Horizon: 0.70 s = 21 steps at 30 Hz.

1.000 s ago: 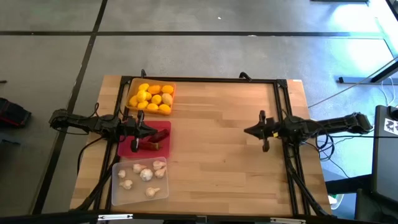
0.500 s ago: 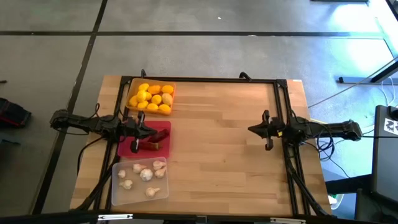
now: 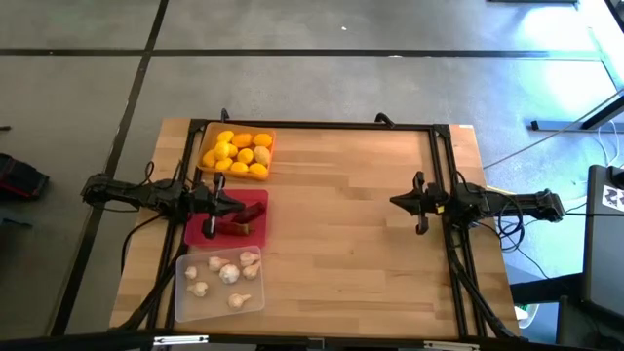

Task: Sort produce into baskets
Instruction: Return to Home Position

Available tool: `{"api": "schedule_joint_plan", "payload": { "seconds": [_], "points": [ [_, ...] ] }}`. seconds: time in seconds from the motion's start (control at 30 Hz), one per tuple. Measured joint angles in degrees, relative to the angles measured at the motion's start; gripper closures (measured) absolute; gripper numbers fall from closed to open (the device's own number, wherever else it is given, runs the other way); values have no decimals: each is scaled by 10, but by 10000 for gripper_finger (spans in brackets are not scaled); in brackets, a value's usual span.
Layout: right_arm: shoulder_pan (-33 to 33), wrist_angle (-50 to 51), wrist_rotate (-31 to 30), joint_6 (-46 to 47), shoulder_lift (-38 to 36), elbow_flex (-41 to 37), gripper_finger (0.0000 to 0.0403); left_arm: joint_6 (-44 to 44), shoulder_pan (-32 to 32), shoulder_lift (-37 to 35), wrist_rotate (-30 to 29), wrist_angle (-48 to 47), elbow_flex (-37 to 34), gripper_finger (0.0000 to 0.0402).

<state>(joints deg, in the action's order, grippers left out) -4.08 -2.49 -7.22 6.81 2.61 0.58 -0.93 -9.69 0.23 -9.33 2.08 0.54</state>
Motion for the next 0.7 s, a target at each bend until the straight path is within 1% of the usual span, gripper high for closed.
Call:
{"api": "schedule_joint_plan", "payload": {
  "seconds": [0.3,0.57,0.7],
  "points": [
    [0,-1,3,3,0,-1,396,-9,0,0,-4,1,0,397],
    [0,-2,3,3,0,-1,396,43,0,0,-11,1,0,396],
    [0,-2,3,4,0,-1,396,35,0,0,-11,1,0,396]
  ]
}}
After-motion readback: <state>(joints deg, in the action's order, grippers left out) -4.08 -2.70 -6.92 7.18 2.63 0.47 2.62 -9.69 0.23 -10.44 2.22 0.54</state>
